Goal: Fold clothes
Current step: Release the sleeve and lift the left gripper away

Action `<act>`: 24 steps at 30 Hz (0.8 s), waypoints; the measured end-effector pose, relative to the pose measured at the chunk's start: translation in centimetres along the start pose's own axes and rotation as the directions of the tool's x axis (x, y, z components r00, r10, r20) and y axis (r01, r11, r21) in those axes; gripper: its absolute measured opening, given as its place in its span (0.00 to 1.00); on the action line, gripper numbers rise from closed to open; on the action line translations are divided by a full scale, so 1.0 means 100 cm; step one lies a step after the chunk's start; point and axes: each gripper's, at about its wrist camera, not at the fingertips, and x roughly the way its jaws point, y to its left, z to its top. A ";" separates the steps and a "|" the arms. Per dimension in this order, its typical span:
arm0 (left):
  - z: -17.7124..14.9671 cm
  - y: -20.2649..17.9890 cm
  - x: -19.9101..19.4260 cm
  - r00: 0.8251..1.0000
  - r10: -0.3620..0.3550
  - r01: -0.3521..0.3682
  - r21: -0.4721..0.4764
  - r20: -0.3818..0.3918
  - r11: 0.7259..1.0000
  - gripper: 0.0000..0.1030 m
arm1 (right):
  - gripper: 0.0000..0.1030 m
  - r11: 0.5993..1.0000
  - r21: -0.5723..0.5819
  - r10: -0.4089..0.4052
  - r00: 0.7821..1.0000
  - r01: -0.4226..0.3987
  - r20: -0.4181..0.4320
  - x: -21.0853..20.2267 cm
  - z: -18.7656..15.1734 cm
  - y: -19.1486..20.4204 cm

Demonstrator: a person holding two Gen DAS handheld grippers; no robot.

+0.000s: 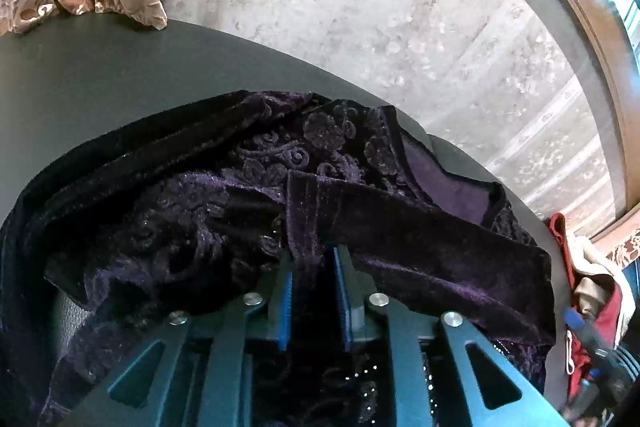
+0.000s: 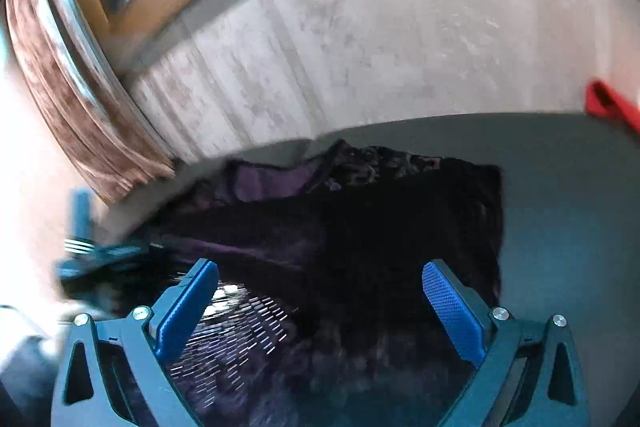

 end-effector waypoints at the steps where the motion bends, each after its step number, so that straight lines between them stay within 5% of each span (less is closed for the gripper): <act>1: -0.001 0.000 -0.001 1.000 -0.002 0.002 0.003 0.000 1.000 0.19 | 1.00 1.000 -0.017 -0.025 0.999 0.024 -0.040 0.016 -0.001 0.003; 6: 0.001 0.016 -0.021 1.000 -0.006 0.006 0.001 -0.012 1.000 0.19 | 1.00 0.971 -0.207 -0.155 0.977 0.122 -0.149 0.045 -0.023 0.013; 9: 0.004 0.030 -0.039 1.000 -0.011 0.010 -0.019 -0.023 1.000 0.32 | 1.00 0.967 -0.237 -0.136 0.979 0.097 -0.154 0.039 -0.028 0.009; 14: -0.016 0.094 -0.118 0.996 0.052 -0.041 -0.143 0.071 0.989 0.37 | 1.00 0.964 -0.249 -0.137 0.979 0.097 -0.149 0.032 -0.031 0.002; 21: -0.104 0.183 -0.222 0.955 0.277 -0.237 -0.287 0.109 0.928 0.41 | 1.00 0.964 -0.248 -0.136 0.980 0.097 -0.145 0.029 -0.031 0.001; 24: -0.143 0.189 -0.239 0.964 0.249 -0.211 -0.299 0.096 0.931 0.42 | 1.00 0.963 -0.250 -0.138 0.980 0.100 -0.142 0.031 -0.032 0.005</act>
